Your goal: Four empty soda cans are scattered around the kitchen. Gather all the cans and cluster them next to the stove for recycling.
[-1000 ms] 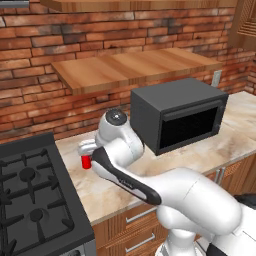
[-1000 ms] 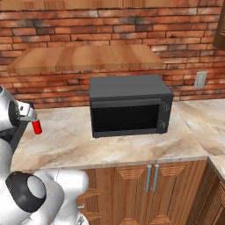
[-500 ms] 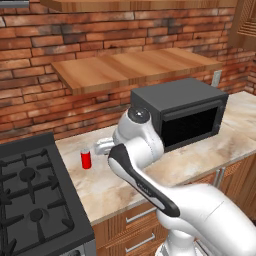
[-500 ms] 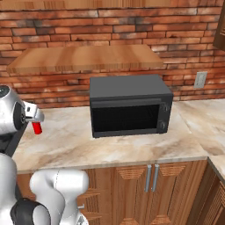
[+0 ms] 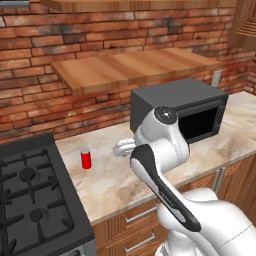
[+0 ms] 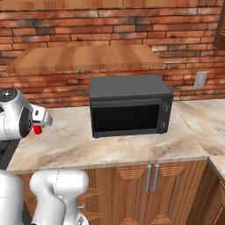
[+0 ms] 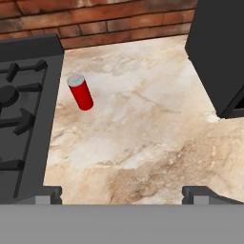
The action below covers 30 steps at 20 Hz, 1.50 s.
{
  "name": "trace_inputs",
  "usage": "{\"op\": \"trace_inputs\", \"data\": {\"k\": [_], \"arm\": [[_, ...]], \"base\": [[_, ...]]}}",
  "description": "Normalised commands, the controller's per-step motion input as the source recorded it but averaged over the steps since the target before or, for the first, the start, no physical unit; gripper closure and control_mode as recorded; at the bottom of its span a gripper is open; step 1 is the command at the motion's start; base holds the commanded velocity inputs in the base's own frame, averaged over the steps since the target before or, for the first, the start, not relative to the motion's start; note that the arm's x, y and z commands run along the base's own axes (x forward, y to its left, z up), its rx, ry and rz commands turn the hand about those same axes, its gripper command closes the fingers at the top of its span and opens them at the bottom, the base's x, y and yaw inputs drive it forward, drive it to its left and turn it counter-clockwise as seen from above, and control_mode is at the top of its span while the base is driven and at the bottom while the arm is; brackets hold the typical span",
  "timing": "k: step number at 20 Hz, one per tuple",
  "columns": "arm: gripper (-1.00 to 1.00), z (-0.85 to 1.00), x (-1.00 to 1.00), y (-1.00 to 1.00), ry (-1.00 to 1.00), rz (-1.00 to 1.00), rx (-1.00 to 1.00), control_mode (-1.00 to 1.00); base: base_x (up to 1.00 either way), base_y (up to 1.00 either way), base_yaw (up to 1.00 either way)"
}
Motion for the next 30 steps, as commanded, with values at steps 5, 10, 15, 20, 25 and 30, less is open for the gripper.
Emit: {"op": "trace_inputs", "data": {"k": [5, 10, 15, 20, 25, 30], "arm": [[-1.0, 0.12, -0.23, -0.47, 0.0, 0.01, 0.0, -1.0], [-1.0, 0.09, -0.19, -0.41, -0.01, 0.04, 0.0, -1.0], [-1.0, 0.2, -0.15, -0.3, -0.01, 0.01, 0.0, -1.0], [-1.0, 0.22, -0.11, -0.23, -0.01, 0.0, 0.0, -1.0], [-1.0, 0.17, -0.06, -0.16, -0.01, 0.0, 0.0, -1.0], [-1.0, 0.03, -0.08, -0.08, 0.0, 0.0, 0.0, -1.0]], "base": [[0.0, 0.0, 0.0], [0.0, 0.0, 0.0], [0.0, 0.0, 0.0], [0.0, 0.0, 0.0], [0.0, 0.0, 0.0], [0.0, 0.0, 0.0]]}}
